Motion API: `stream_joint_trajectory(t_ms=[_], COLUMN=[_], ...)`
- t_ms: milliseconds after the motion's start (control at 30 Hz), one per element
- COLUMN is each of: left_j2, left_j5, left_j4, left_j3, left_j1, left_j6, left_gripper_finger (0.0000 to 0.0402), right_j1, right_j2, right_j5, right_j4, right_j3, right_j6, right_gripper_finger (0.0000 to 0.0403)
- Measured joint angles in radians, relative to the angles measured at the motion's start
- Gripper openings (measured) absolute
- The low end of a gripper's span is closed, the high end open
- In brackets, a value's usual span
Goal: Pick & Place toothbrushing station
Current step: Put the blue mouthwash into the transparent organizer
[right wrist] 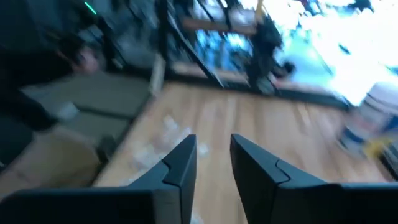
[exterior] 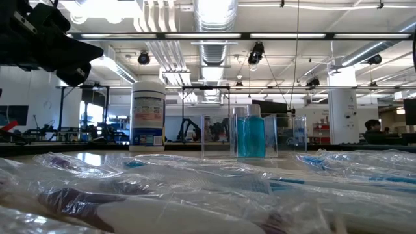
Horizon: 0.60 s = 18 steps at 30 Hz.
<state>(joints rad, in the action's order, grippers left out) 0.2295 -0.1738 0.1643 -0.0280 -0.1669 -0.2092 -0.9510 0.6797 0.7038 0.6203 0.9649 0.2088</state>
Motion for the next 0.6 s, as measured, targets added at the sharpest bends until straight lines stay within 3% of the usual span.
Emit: stream_joint_trajectory(t_ms=[133, 300, 467, 600], left_j2=[0.000, 0.000, 0.000, 0.000], left_j5=[0.000, 0.000, 0.000, 0.000], left_j4=[0.000, 0.000, 0.000, 0.000], left_j3=[0.000, 0.000, 0.000, 0.000], left_j1=[0.000, 0.000, 0.000, 0.000], left_j6=[0.003, 0.026, 0.018, -0.010], left_gripper_finger=[0.0012, 0.0012, 0.0008, 0.0014], right_j1=[0.044, 0.108, 0.146, 0.145], right_j2=[-0.090, -0.132, -0.112, -0.001], right_j5=[-0.084, -0.118, -0.234, -0.276], right_j4=[-0.170, -0.225, -0.360, -0.323], right_j3=[-0.149, -0.292, -0.367, -0.360], right_j6=[-0.075, -0.005, 0.047, 0.167], right_gripper_finger=[0.0069, 0.0050, 0.0045, 0.0046])
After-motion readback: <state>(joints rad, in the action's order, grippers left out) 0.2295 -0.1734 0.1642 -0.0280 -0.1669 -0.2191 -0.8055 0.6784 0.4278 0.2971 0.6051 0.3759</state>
